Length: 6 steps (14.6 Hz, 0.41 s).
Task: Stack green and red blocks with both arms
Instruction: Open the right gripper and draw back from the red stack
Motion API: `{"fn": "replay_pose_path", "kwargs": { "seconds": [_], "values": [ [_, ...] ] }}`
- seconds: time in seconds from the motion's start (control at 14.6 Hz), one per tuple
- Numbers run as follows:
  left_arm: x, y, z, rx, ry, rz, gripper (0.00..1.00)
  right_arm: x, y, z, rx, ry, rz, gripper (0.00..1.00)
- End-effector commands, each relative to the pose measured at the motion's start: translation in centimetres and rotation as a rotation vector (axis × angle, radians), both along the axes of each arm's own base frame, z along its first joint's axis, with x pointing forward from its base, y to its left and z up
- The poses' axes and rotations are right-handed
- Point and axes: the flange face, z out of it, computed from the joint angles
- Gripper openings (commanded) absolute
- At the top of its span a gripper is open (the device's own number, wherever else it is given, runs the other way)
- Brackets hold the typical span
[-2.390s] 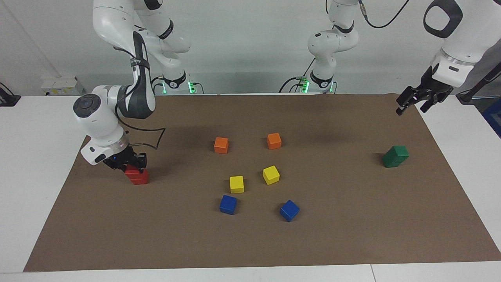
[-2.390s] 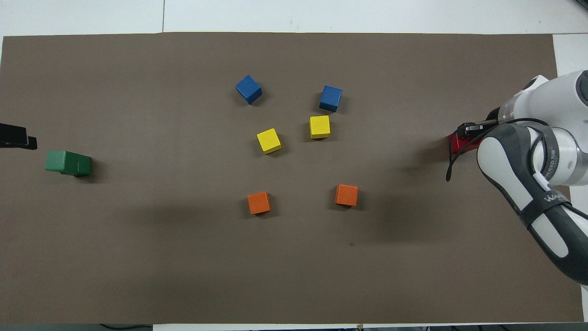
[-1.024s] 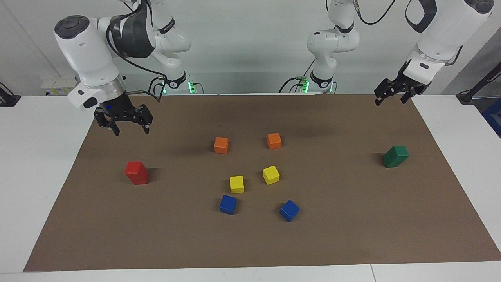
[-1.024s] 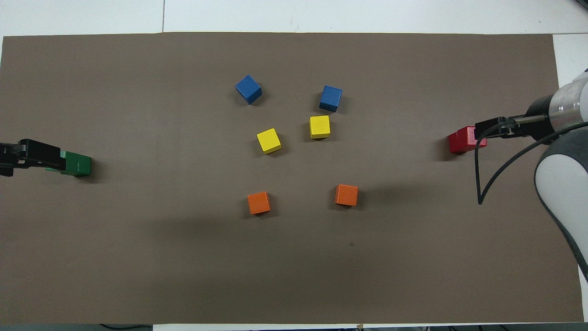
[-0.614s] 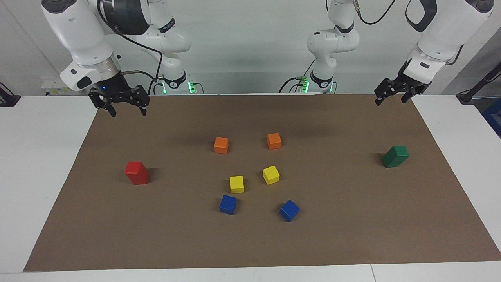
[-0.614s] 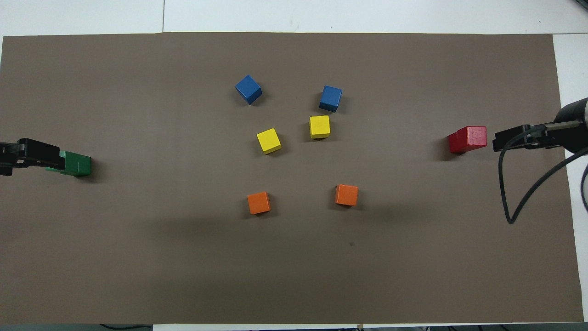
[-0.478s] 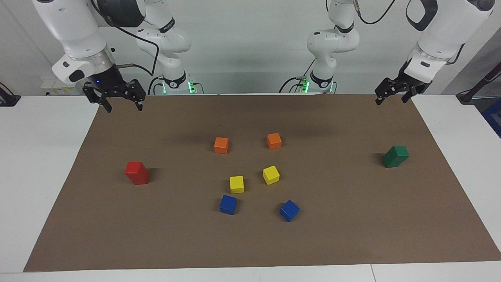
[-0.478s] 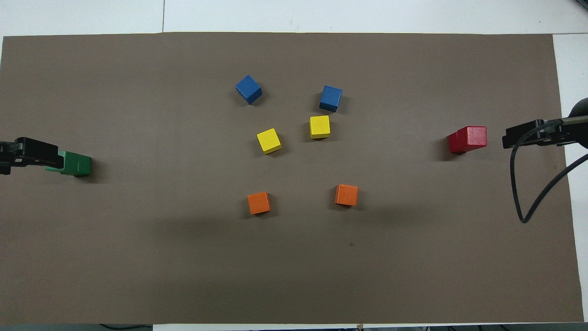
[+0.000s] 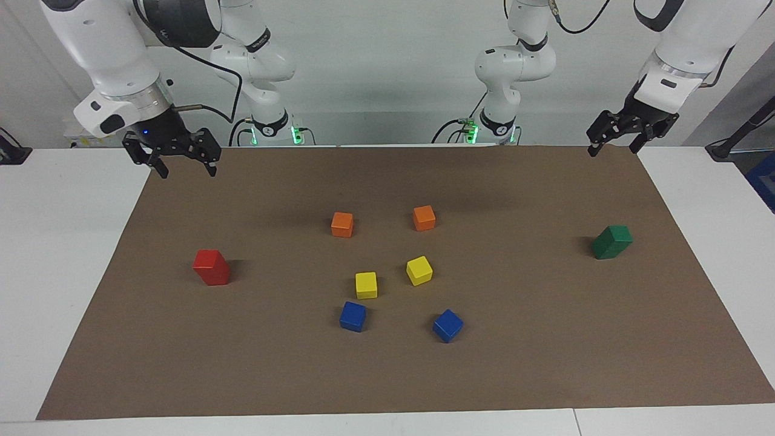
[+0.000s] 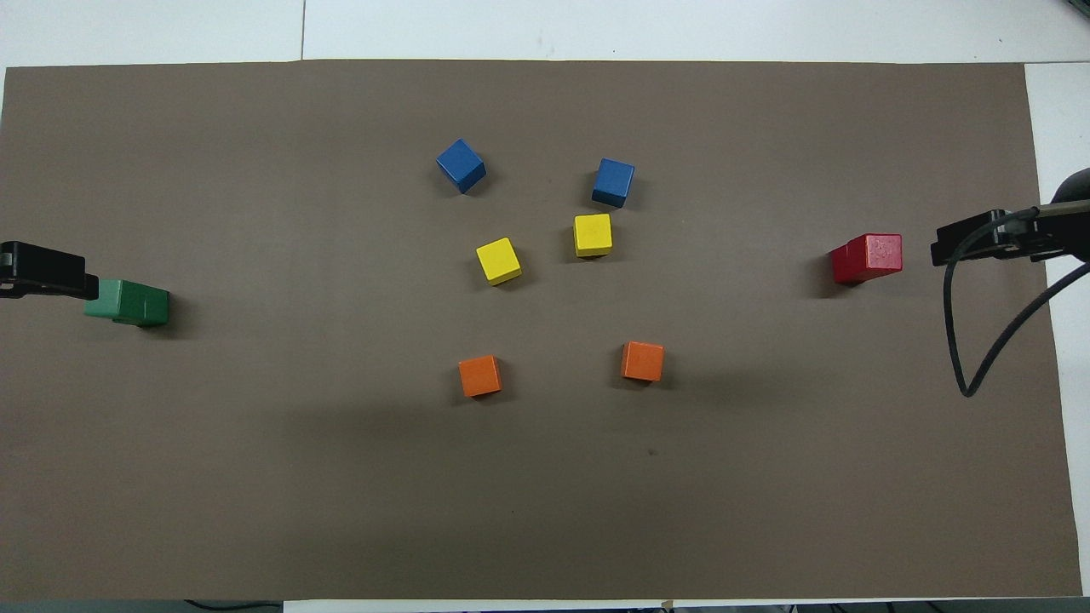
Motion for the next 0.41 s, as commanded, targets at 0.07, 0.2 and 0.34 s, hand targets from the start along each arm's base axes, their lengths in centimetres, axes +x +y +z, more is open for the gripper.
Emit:
{"fn": "replay_pose_path", "kwargs": {
  "seconds": [0.07,0.2,0.34],
  "values": [
    [0.19,-0.08,0.23,0.01,0.014,0.009,1.0,0.26,-0.22,0.3,-0.033,-0.002,-0.017,1.0],
    [0.18,-0.08,0.22,0.01,0.015,0.009,1.0,0.26,-0.43,0.17,-0.037,0.0,-0.02,1.0],
    [0.18,-0.08,0.22,0.01,0.015,0.009,1.0,0.24,-0.36,0.16,-0.038,0.001,-0.02,1.0]
  ]
}}
